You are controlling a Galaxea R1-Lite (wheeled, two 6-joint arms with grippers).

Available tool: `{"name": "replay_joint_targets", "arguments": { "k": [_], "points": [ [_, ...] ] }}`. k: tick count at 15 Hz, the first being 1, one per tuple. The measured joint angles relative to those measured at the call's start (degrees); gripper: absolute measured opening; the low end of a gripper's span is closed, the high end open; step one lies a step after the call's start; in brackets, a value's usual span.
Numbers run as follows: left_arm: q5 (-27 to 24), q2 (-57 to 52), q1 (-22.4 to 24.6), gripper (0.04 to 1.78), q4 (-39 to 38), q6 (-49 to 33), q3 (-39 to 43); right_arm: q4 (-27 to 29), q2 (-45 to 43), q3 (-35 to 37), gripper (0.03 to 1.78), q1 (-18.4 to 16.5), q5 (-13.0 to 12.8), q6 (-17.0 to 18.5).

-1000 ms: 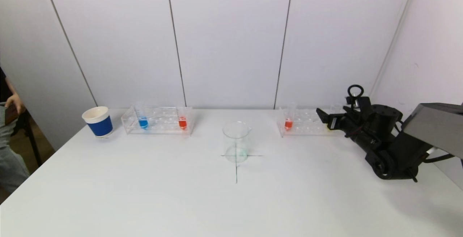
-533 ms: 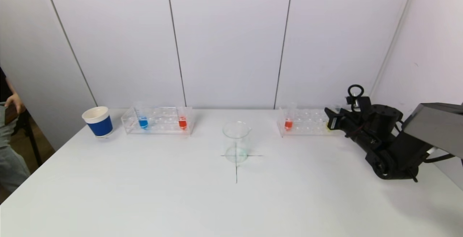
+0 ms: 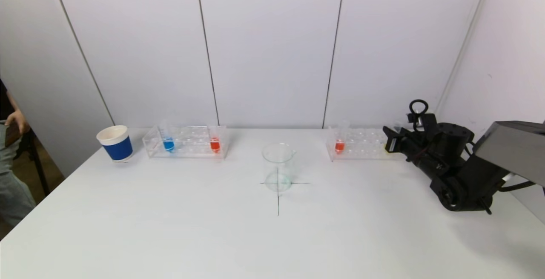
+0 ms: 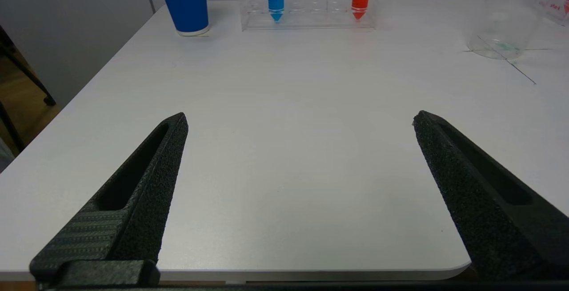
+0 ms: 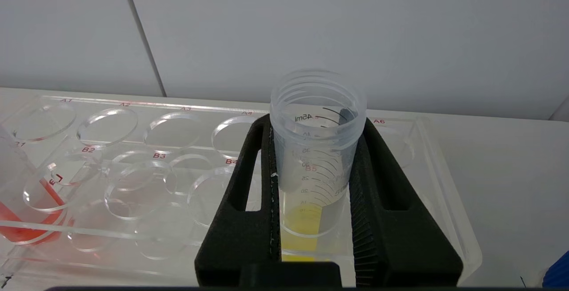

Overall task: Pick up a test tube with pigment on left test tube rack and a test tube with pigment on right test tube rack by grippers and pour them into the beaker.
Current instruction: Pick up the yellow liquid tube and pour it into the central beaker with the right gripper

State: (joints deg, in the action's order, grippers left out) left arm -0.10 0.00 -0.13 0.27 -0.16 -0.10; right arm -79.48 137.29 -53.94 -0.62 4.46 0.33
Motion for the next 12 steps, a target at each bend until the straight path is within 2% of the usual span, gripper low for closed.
{"name": "replay_joint_targets", "arguments": {
  "k": [12],
  "points": [
    [0.0,0.0,0.02,1.77,0.02,0.02,0.0,1.95,-3.28,-0.02,0.5,-0.2,0.05,-0.15]
  ]
}}
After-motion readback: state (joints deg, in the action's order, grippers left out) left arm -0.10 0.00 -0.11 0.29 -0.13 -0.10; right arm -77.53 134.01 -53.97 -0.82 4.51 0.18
